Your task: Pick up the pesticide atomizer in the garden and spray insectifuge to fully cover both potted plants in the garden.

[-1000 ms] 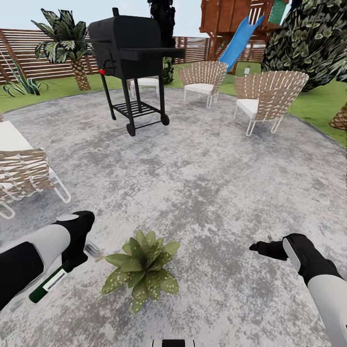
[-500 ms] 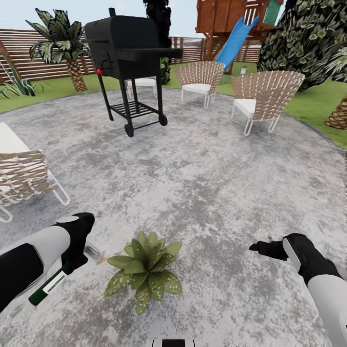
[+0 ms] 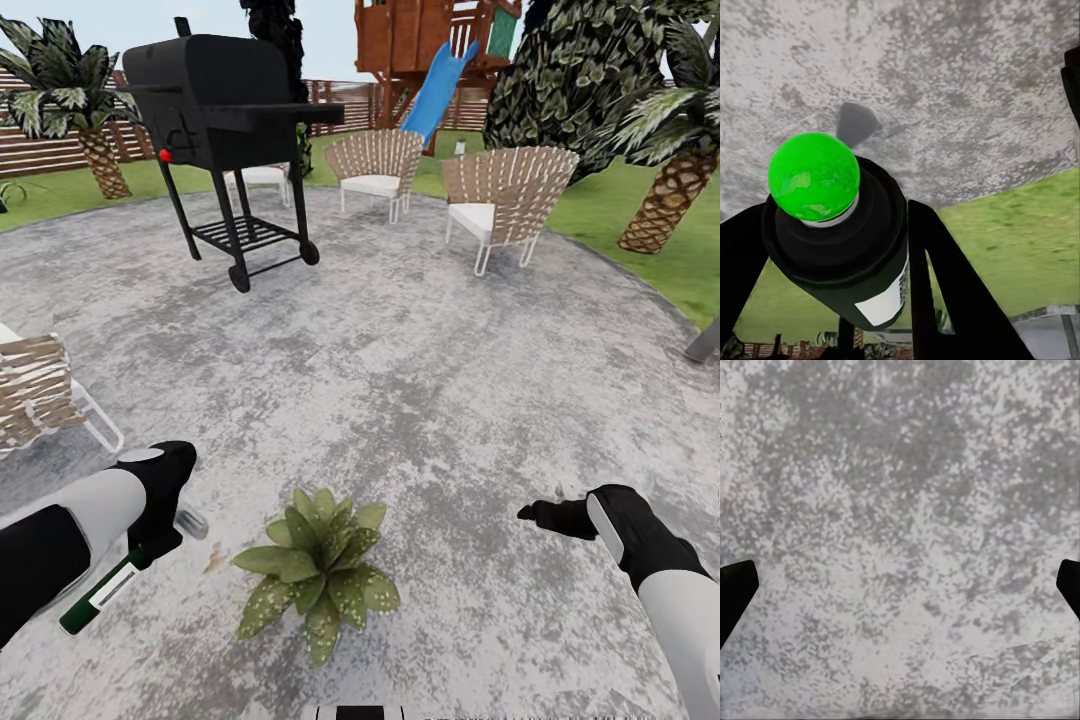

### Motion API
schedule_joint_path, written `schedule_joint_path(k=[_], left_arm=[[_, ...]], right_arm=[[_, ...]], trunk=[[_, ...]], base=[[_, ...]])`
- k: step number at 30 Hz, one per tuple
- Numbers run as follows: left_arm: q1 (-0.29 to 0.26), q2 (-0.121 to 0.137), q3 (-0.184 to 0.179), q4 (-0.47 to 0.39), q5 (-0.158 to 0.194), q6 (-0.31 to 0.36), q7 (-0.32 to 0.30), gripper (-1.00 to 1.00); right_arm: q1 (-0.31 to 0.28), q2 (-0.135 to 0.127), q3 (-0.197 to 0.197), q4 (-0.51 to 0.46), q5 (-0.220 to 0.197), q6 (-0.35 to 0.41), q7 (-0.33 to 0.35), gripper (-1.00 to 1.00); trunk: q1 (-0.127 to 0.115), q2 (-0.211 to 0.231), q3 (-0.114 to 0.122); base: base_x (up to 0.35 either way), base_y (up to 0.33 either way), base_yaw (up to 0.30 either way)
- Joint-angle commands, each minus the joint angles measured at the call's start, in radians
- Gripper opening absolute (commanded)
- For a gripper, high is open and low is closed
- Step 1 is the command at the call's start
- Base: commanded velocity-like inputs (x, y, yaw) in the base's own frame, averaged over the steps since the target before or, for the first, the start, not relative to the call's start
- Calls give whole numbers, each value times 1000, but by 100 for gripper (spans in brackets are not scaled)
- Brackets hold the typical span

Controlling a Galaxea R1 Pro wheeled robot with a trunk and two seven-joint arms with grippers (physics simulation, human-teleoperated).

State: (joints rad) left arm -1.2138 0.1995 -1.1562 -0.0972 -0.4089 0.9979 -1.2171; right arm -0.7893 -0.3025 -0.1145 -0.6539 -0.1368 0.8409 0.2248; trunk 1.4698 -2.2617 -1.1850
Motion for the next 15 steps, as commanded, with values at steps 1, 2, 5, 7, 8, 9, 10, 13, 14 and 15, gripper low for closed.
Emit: schedule_joint_path(k=[1,2,5,7,8,9,10,13,14,15], left_arm=[[0,1,3,-4,-10,8,-9,-100],[0,1,3,-4,-11,8,-9,-100],[0,1,3,-4,-10,7,-9,-100],[0,1,3,-4,-10,7,-9,-100],[0,1,3,-4,-10,7,-9,-100],[0,1,3,-4,-10,7,-9,-100],[0,1,3,-4,-11,7,-9,-100],[0,1,3,-4,-11,7,-9,-100],[0,1,3,-4,-11,7,-9,-100],[0,1,3,-4,-11,7,-9,-100]], right_arm=[[-1,0,-3,-1,-3,6,1,100],[-1,0,-2,-1,-3,6,1,100],[-1,0,-3,-1,-3,6,1,100],[-1,0,-3,-1,-3,6,1,100],[-1,0,-3,-1,-3,6,2,100],[-1,0,-3,-1,-3,6,2,100],[-1,0,-3,-1,-3,6,2,100],[-1,0,-3,-1,-3,6,2,100],[-1,0,-3,-1,-3,6,2,100],[-1,0,-4,-1,-3,6,1,100]], trunk=[[0,0,0],[0,0,0],[0,0,1],[0,0,1],[0,0,1],[0,0,1],[0,0,1],[0,0,1],[0,0,1],[0,0,1]], base=[[27,340,-255],[50,340,-247],[84,340,-127],[102,340,-36],[107,339,-15],[109,337,-9],[110,336,-6],[111,334,-2],[112,333,-1],[112,327,0]])
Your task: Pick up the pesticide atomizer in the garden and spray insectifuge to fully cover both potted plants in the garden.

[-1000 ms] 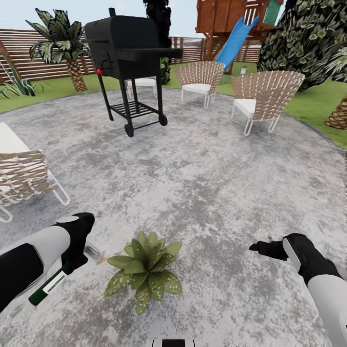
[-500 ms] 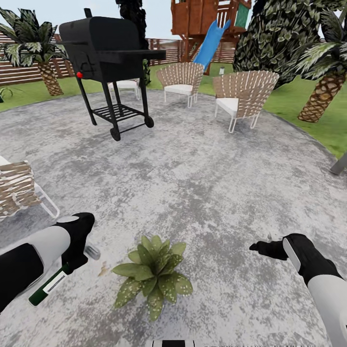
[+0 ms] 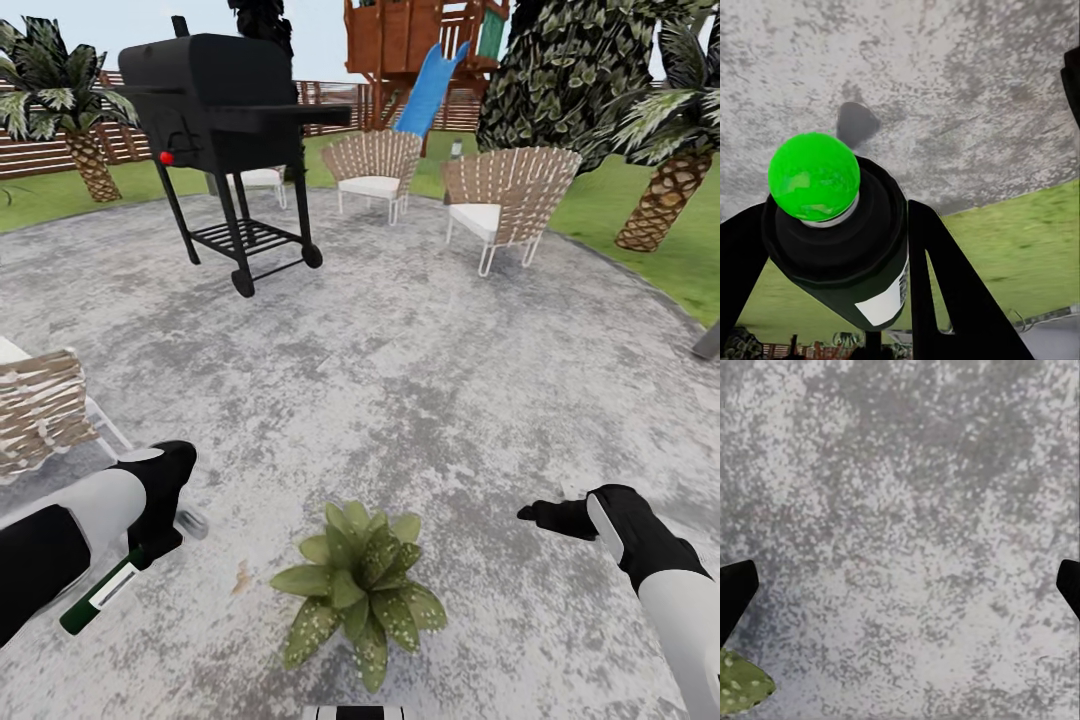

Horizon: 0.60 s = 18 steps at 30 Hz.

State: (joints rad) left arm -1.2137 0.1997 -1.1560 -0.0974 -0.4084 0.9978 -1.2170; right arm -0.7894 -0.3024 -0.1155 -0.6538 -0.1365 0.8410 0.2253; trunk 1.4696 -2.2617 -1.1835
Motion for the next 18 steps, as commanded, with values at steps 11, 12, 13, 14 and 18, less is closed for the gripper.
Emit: schedule_joint_path(k=[11,12,13,14,18], left_arm=[[0,1,3,-4,-11,7,-9,-100],[0,1,4,-4,-11,7,-9,-100],[0,1,4,-4,-11,7,-9,-100],[0,1,4,-4,-11,7,-9,-100],[0,1,4,-4,-11,7,-9,-100]], right_arm=[[-1,-1,-3,0,-3,6,2,100],[-1,-1,-3,0,-3,6,2,100],[-1,-1,-3,0,-3,6,2,100],[-1,-1,-3,0,-3,6,2,100],[-1,-1,-3,0,-3,6,2,100]], trunk=[[0,0,0],[0,0,0],[0,0,1],[0,0,1],[0,0,3]], base=[[99,233,-44],[22,33,-222],[14,21,-234],[7,11,-245],[3,4,-252]])
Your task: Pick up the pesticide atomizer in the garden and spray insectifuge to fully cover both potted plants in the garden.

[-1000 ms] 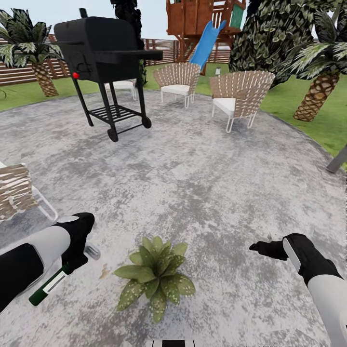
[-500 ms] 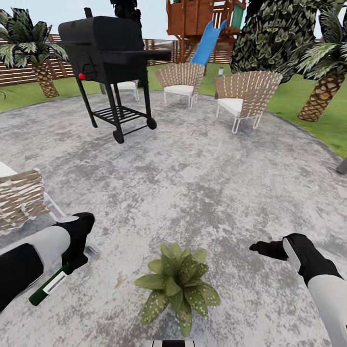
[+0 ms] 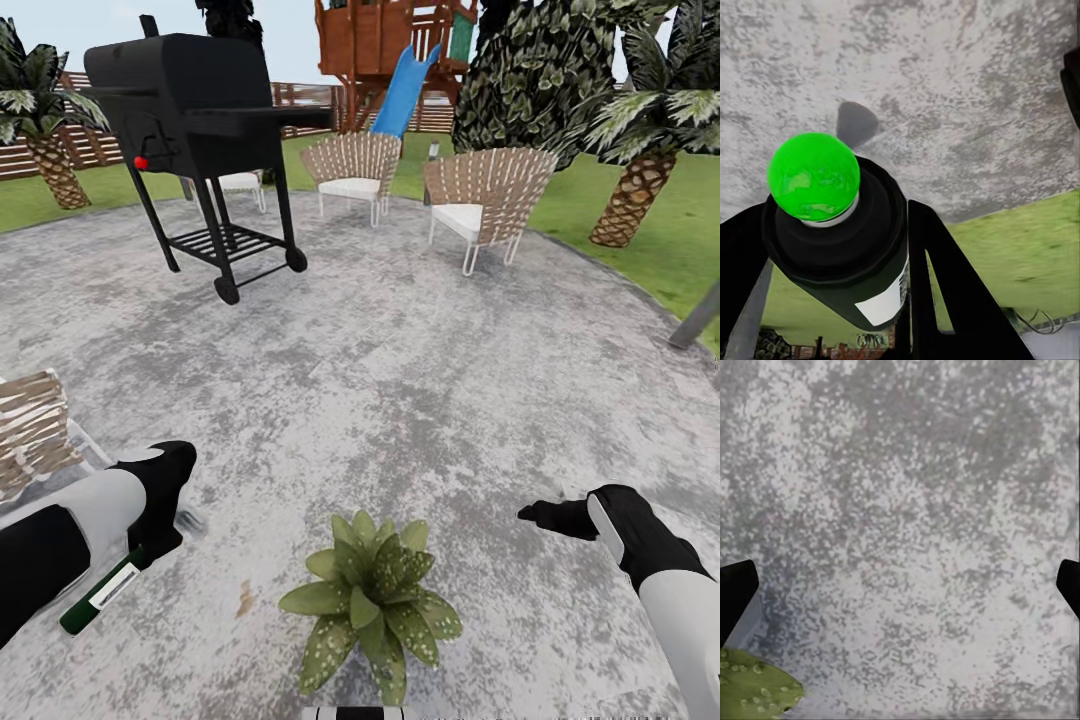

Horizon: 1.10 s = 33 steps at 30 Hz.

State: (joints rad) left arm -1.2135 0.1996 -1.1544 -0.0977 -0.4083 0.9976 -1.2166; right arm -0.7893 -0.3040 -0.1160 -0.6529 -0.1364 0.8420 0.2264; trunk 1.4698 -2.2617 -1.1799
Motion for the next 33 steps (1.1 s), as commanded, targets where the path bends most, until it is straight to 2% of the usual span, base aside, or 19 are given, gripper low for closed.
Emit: schedule_joint_path(k=[1,8,14,22,33], left_arm=[[0,1,2,-4,-11,7,-9,-100],[0,1,2,-4,-11,7,-9,-100],[0,1,2,-4,-11,7,-10,-100],[0,1,2,-4,-11,8,-10,-100],[0,1,2,-4,-11,8,-12,-100]], right_arm=[[-1,0,-2,-1,-3,5,1,100],[-1,0,-2,-1,-3,5,1,100],[-1,0,-2,-1,-3,5,1,100],[-1,0,-2,-1,-3,5,0,100],[-1,0,-2,-1,-3,5,0,100]], trunk=[[0,0,0],[0,0,2],[0,0,3],[0,0,6],[0,0,11]], base=[[1,1,-254],[-24,0,-249],[-276,31,-45],[-191,263,-216],[-14,322,-255]])
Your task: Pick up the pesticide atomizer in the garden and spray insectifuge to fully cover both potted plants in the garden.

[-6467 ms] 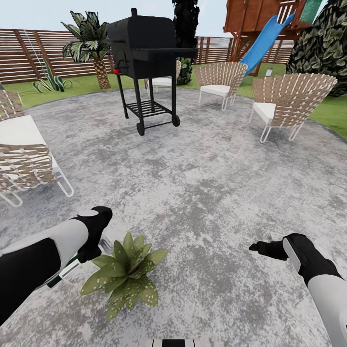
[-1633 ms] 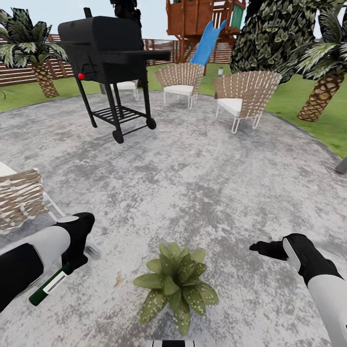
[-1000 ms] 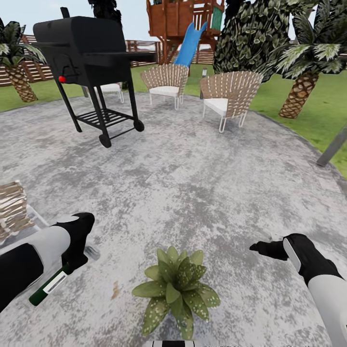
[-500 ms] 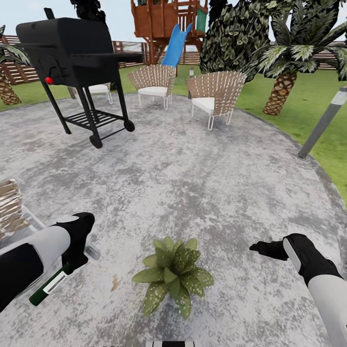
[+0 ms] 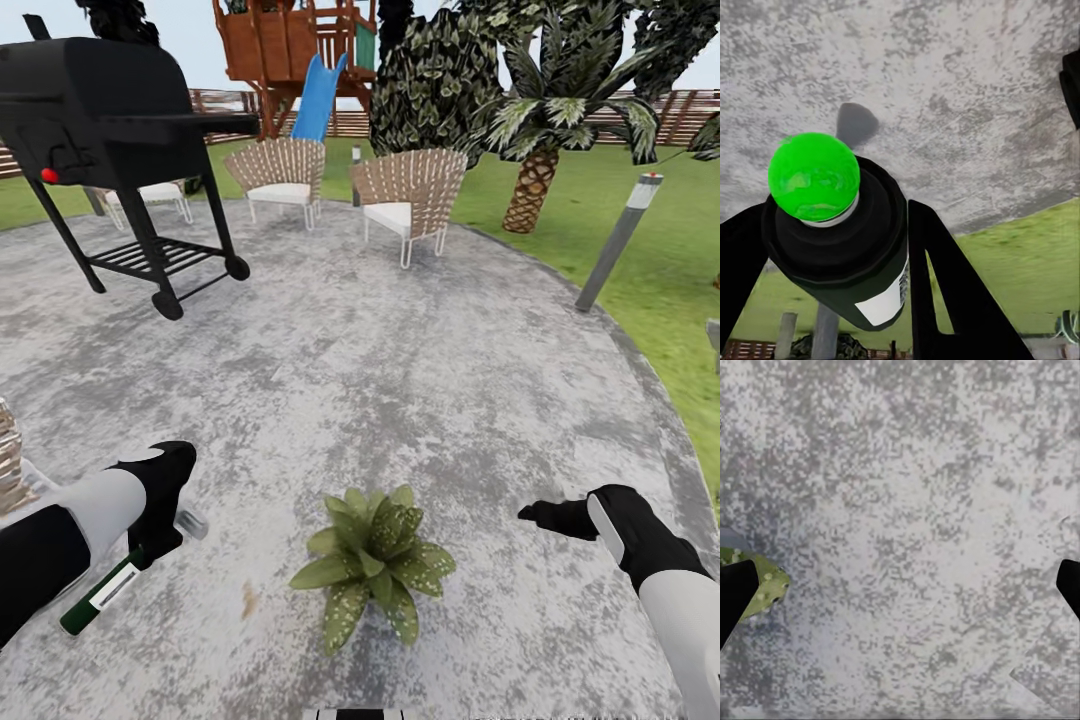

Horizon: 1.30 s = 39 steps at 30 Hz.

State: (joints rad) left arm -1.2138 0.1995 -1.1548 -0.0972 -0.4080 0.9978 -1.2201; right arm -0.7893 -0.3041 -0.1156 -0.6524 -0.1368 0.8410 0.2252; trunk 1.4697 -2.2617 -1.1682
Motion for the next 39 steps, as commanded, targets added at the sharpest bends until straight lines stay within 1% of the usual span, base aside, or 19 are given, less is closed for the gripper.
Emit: schedule_joint_path(k=[1,6,24,30,31,32,33,35,37,39], left_arm=[[0,1,2,-4,-11,7,-9,-100],[0,1,1,-4,-11,7,-9,-100],[0,1,2,-4,-11,7,-9,-100],[0,-3,4,-4,-10,8,-12,-100],[0,-8,4,-4,-10,8,-13,-100],[0,-26,4,-4,-10,8,-13,-100],[0,-44,4,-4,-10,8,-13,-100],[0,-97,4,-4,-11,8,-13,-100],[0,-120,4,-4,-10,8,-13,-100],[0,-128,4,-4,-10,8,-13,-100]], right_arm=[[-1,0,-3,-1,-3,6,1,100],[-1,0,-3,-1,-3,6,1,100],[-1,0,-3,-1,-3,6,1,100],[-1,0,-4,-1,-3,6,1,100],[-1,0,-3,-1,-3,6,1,100],[-1,0,-4,-1,-3,6,1,100],[-1,0,-3,-1,-3,6,2,100],[-1,0,-3,-1,-3,6,2,100],[-1,0,-3,-1,-3,6,1,100],[-1,0,-3,-1,-3,6,1,100]], trunk=[[0,0,0],[0,0,2],[0,0,10],[0,0,13],[0,0,13],[0,0,14],[0,0,14],[0,0,14],[0,0,14],[0,0,14]], base=[[63,309,-256],[24,125,-256],[1,3,-256],[0,0,-256],[0,0,-255],[0,0,-222],[0,0,-119],[0,0,-58],[0,0,-19],[0,0,-6]])
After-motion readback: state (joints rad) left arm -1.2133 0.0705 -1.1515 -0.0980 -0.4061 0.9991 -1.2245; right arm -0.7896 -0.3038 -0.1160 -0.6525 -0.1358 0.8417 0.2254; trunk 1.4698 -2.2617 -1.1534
